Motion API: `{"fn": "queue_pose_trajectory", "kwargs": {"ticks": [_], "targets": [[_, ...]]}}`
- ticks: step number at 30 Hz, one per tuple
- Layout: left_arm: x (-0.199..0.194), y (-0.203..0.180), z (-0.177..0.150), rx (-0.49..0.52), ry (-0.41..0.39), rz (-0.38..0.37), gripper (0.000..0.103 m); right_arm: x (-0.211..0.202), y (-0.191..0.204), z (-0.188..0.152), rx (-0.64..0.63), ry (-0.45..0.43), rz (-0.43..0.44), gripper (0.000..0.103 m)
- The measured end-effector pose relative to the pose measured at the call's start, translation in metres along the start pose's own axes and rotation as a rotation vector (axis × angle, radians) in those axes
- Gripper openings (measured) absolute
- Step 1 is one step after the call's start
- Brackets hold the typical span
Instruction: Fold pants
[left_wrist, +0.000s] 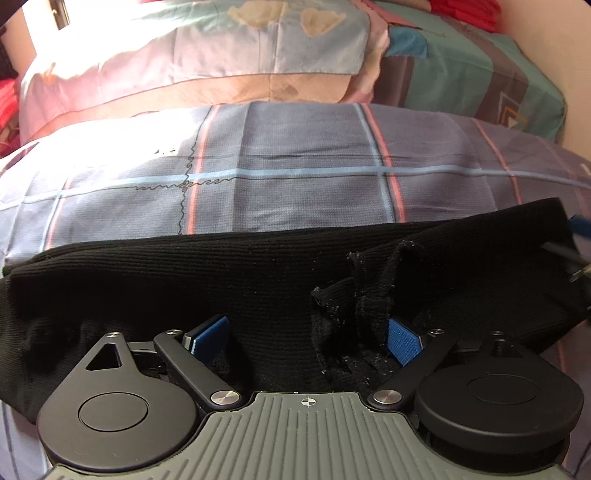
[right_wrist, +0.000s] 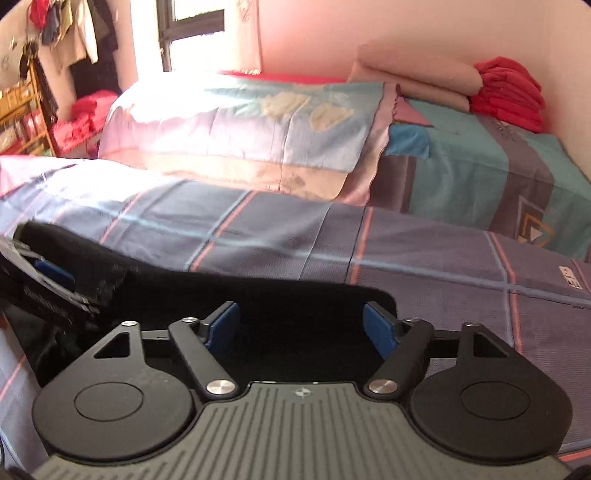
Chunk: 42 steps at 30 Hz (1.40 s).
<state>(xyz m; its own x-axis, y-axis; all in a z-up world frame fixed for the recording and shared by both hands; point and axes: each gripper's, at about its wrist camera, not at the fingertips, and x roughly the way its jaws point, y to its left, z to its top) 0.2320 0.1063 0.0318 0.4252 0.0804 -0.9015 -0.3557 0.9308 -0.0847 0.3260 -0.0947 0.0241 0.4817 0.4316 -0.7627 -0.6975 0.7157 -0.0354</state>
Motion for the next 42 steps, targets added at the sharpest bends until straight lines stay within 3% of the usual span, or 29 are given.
{"fn": "queue_pose_trajectory", "kwargs": {"ticks": [4, 7, 9, 11, 14, 16, 18, 21, 25, 27, 31, 32, 36, 39, 42], "targets": [[-0.032, 0.023, -0.013, -0.027, -0.07, -0.112, 0.103, -0.004, 0.0, 0.008, 0.024, -0.02, -0.023, 0.081], [-0.056, 0.053, -0.029, -0.091, -0.116, -0.083, 0.103, -0.014, 0.01, 0.013, 0.014, -0.055, -0.077, 0.081], [-0.071, 0.083, -0.044, -0.194, -0.144, -0.034, 0.103, -0.025, 0.03, 0.017, -0.034, -0.113, -0.079, 0.081], [-0.083, 0.113, -0.061, -0.315, -0.162, 0.04, 0.103, -0.035, 0.063, 0.023, -0.116, -0.155, -0.008, 0.083], [-0.098, 0.164, -0.094, -0.515, -0.147, 0.251, 0.103, -0.04, 0.133, 0.03, -0.26, -0.181, 0.131, 0.088], [-0.11, 0.198, -0.123, -0.648, -0.123, 0.351, 0.103, -0.037, 0.186, 0.031, -0.352, -0.188, 0.207, 0.089], [-0.123, 0.227, -0.153, -0.762, -0.116, 0.4, 0.103, -0.031, 0.24, 0.029, -0.43, -0.188, 0.268, 0.089], [-0.141, 0.254, -0.191, -0.855, -0.121, 0.454, 0.103, -0.023, 0.313, 0.023, -0.532, -0.205, 0.318, 0.089], [-0.154, 0.269, -0.228, -0.924, -0.112, 0.482, 0.103, -0.003, 0.389, 0.013, -0.666, -0.205, 0.273, 0.089], [-0.155, 0.271, -0.244, -0.941, -0.106, 0.469, 0.103, 0.01, 0.416, 0.009, -0.734, -0.21, 0.192, 0.089], [-0.152, 0.261, -0.249, -0.902, -0.105, 0.473, 0.103, 0.028, 0.431, 0.013, -0.746, -0.225, 0.13, 0.091], [-0.152, 0.258, -0.247, -0.888, -0.107, 0.467, 0.103, 0.03, 0.43, 0.018, -0.73, -0.211, 0.143, 0.087], [-0.147, 0.245, -0.234, -0.842, -0.128, 0.41, 0.103, 0.035, 0.399, 0.053, -0.507, -0.078, 0.279, 0.023], [-0.138, 0.23, -0.221, -0.795, -0.135, 0.338, 0.103, 0.023, 0.37, 0.074, -0.392, -0.036, 0.381, 0.023], [-0.12, 0.204, -0.199, -0.696, -0.128, 0.217, 0.103, -0.004, 0.338, 0.094, -0.316, -0.045, 0.472, 0.023]]}}
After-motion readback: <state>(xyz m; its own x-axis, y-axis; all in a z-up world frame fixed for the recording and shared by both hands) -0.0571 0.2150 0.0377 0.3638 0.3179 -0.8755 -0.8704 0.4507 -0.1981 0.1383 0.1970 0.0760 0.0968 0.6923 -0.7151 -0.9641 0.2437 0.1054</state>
